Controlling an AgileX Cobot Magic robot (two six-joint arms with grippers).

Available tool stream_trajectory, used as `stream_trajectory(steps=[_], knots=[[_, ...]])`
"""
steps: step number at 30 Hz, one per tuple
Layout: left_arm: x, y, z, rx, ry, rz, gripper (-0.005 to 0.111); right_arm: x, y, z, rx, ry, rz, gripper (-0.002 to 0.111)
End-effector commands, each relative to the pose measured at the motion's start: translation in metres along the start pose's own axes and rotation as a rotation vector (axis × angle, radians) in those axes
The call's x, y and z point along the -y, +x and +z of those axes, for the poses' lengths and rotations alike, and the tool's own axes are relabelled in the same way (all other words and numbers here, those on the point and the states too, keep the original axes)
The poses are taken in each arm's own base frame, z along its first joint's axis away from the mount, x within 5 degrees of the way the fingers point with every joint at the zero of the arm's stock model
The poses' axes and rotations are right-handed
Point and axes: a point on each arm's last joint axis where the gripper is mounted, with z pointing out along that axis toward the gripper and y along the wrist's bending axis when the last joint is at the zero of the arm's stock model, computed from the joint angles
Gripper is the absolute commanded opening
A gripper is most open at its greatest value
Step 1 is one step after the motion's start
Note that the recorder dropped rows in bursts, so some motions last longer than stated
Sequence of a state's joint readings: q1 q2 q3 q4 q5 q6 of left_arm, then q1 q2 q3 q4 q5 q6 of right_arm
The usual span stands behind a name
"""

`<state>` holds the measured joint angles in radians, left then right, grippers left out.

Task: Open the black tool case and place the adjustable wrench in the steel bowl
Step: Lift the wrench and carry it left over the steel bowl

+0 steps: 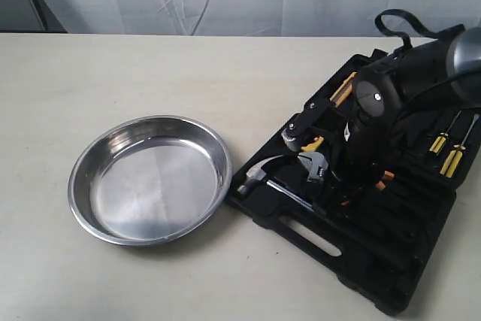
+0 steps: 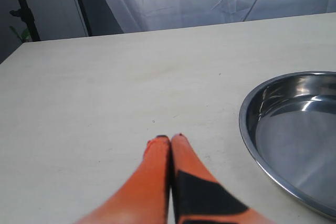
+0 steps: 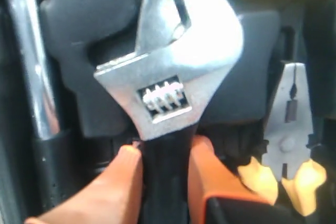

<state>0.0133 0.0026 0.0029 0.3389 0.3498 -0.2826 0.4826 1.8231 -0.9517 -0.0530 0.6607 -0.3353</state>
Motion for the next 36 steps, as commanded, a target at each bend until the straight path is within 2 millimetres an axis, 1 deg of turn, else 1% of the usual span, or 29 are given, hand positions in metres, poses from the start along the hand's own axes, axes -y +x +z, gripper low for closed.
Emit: stream_trajectory(steps=[1,8,12,15,19,21,23,26,29,33,36], knots=[[0.0,-0.002,0.0,0.015,-0.002,0.0,0.0,0.003,-0.003,-0.022,0.076,0.022,0.03,-0.001],[0.0,-0.002,0.0,0.015,-0.002,0.0,0.0,0.003,-0.003,-0.024,0.076,0.023,0.03,-0.001],[0.0,-0.002,0.0,0.015,-0.002,0.0,0.0,0.003,-0.006,-0.031,0.101,0.021,0.043,-0.001],[0.0,-0.002,0.0,0.015,-0.002,0.0,0.0,0.006,-0.016,-0.042,0.131,0.014,0.063,-0.001],[0.0,-0.002,0.0,0.015,-0.002,0.0,0.0,0.012,-0.044,-0.068,0.248,-0.009,0.106,-0.001],[0.0,-0.002,0.0,0.015,-0.002,0.0,0.0,0.01,-0.057,-0.077,0.296,-0.064,0.094,-0.001],[0.0,-0.002,0.0,0.015,-0.002,0.0,0.0,0.004,-0.072,-0.083,0.317,-0.098,0.057,-0.001],[0.0,-0.002,0.0,0.015,-0.002,0.0,0.0,-0.01,-0.096,-0.083,0.338,-0.12,0.004,-0.001],[0.0,-0.002,0.0,0.015,-0.002,0.0,0.0,-0.031,-0.12,-0.082,0.368,-0.14,-0.076,-0.001],[0.0,-0.002,0.0,0.015,-0.002,0.0,0.0,-0.06,-0.148,-0.072,0.382,-0.169,-0.157,-0.001],[0.0,-0.002,0.0,0.015,-0.002,0.0,0.0,-0.077,-0.164,-0.061,0.383,-0.182,-0.201,-0.001]])
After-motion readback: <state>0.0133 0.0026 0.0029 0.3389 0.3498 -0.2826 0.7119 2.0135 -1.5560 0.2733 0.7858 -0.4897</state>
